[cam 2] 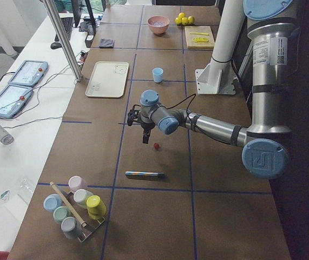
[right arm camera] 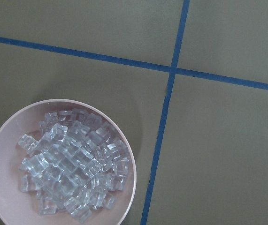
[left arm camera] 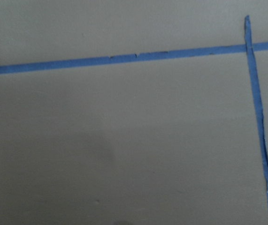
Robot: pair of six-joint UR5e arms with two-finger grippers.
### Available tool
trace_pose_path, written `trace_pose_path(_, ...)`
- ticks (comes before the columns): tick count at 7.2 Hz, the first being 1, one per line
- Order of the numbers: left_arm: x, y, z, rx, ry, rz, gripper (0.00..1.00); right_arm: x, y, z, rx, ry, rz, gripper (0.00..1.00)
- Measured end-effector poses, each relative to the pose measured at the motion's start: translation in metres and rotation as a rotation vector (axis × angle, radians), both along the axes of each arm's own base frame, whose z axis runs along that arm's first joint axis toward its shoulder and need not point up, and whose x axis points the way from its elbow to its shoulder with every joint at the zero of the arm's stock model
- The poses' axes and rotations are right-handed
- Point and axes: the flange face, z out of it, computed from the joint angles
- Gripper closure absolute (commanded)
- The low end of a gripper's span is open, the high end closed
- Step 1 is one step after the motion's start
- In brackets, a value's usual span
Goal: Mash ice and strawberries in cup
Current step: 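Reach the left gripper down to the red strawberry and grasp it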
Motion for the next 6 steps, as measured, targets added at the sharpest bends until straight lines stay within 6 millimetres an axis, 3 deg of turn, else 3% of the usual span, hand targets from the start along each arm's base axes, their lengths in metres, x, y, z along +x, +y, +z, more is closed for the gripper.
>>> trace_pose_path(3,0.022,0.009,0.033,-0.018,-0.008,0.015,0.0,0.0,0.0,0.001,-0.001,0.0,0.0,0.01)
trace_pose_path(6,0.038,0.018,0.048,-0.034,-0.011,0.041,0.0,0.0,0.0,0.001,0.0,0.0,-0.001,0.0)
